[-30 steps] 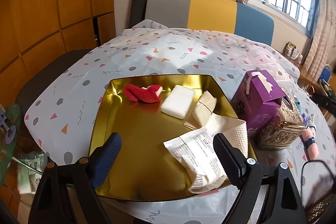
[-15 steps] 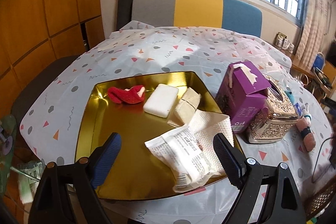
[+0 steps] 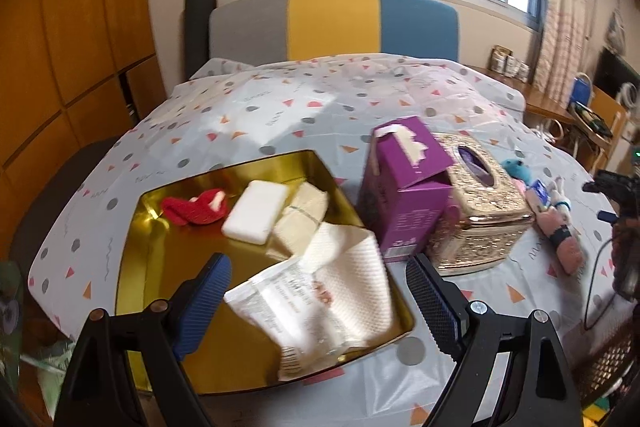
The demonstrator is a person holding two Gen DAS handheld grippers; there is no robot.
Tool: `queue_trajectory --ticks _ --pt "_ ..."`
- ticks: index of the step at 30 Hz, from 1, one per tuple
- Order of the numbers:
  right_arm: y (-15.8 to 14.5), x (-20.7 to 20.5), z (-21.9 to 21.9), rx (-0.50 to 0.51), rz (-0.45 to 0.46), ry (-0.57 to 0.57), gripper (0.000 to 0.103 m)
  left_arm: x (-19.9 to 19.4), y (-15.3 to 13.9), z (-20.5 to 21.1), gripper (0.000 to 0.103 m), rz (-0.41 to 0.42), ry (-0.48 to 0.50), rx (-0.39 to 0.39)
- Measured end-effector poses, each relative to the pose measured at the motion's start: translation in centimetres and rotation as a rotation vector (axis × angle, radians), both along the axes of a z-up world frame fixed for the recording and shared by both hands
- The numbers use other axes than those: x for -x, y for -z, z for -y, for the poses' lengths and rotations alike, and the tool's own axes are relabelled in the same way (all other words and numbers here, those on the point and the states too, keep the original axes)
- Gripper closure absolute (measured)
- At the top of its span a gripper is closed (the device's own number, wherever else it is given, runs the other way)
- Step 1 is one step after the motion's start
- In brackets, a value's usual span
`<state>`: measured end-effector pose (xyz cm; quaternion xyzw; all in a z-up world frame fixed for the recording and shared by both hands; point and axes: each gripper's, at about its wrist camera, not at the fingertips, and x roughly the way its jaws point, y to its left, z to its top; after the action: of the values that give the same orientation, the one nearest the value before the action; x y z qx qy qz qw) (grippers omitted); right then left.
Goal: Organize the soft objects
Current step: 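Move both tools to the blue teddy bear and Tempo tissue pack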
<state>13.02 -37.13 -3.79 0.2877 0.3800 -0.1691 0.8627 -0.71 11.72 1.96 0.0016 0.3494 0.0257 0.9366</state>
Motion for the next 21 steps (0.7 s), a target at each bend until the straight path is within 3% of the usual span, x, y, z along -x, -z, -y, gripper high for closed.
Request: queue_trajectory --ticks 12,21 --pt "0.4 -0.2 0.2 -0.064 0.003 -0.012 0.030 -0.5 -1.3 5.4 0.013 0.010 0.159 -0.037" --pt "0.6 -0.3 0.3 -0.096 0.003 -0.019 0.030 -1.8 -3.6 9.9 0.013 0.037 0.305 -0.016"
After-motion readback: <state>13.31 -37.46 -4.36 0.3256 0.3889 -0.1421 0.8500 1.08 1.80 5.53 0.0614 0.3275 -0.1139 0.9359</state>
